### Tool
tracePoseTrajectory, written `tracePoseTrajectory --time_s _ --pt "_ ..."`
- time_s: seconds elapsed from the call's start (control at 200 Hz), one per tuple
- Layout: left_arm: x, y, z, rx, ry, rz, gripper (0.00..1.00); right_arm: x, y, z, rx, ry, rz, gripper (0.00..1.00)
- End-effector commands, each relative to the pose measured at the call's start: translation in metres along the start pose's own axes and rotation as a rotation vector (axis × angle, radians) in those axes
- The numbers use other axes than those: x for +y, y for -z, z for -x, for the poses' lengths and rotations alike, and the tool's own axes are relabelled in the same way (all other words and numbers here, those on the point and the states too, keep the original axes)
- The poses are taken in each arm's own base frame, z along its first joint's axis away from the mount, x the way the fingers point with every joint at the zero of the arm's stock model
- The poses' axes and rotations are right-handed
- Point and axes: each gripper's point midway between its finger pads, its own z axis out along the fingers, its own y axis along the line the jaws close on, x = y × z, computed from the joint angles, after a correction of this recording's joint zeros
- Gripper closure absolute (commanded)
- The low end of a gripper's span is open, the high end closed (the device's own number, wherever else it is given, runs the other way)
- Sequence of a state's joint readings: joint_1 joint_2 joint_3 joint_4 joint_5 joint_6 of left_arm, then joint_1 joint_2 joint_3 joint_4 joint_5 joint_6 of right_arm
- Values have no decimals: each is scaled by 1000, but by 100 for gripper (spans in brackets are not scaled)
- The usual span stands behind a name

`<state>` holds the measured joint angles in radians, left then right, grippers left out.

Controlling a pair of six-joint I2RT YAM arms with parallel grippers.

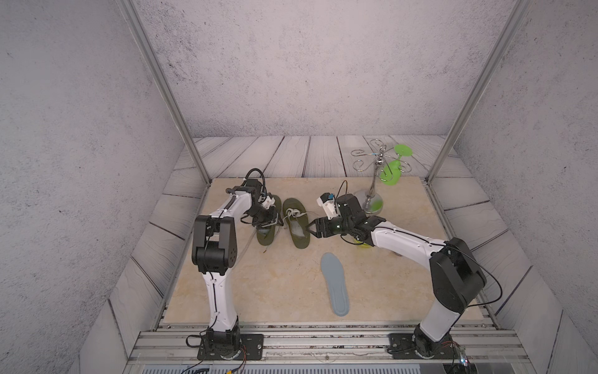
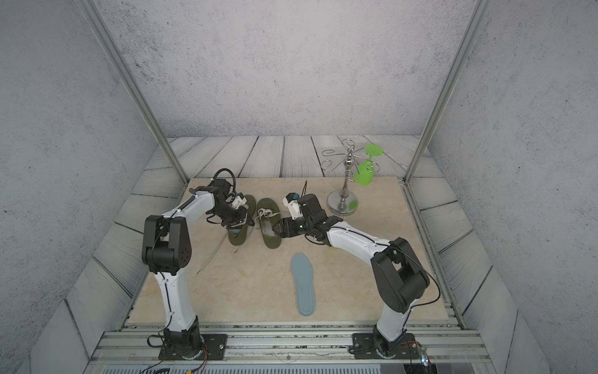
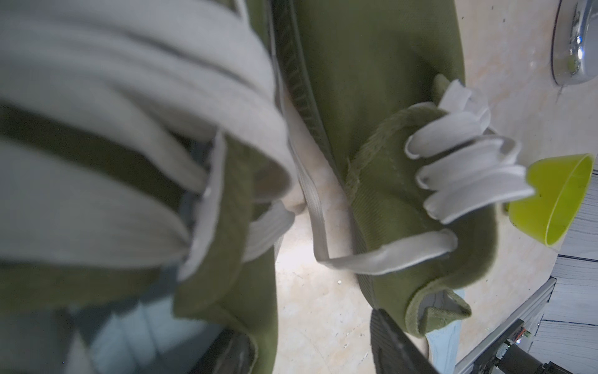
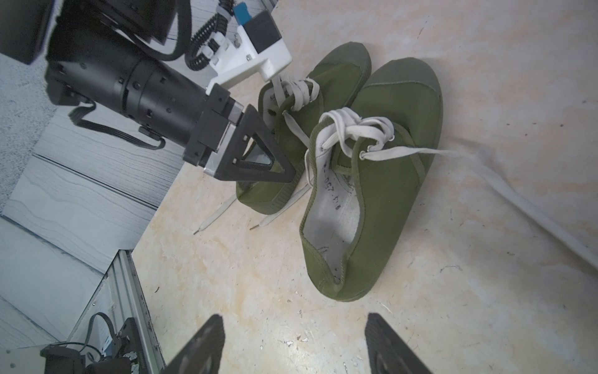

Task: Insert the insole into the shoe
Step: Adjust the shoe at the center of the board.

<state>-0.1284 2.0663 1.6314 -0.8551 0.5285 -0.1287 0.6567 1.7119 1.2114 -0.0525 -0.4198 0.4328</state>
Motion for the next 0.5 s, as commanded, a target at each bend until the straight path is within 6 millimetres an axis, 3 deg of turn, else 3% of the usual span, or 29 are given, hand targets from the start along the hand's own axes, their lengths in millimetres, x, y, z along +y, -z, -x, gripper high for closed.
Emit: tracePoseTrajectory --time_s 0.0,0.31,0.495 --pt "-15 16 -2 -25 -12 -27 40 12 20 7 -32 29 20 30" --pt "-16 14 -6 -9 11 -44 40 -1 24 -10 18 54 -55 29" --pt "-25 24 -3 -42 9 -64 41 -11 33 -22 34 70 -114 29"
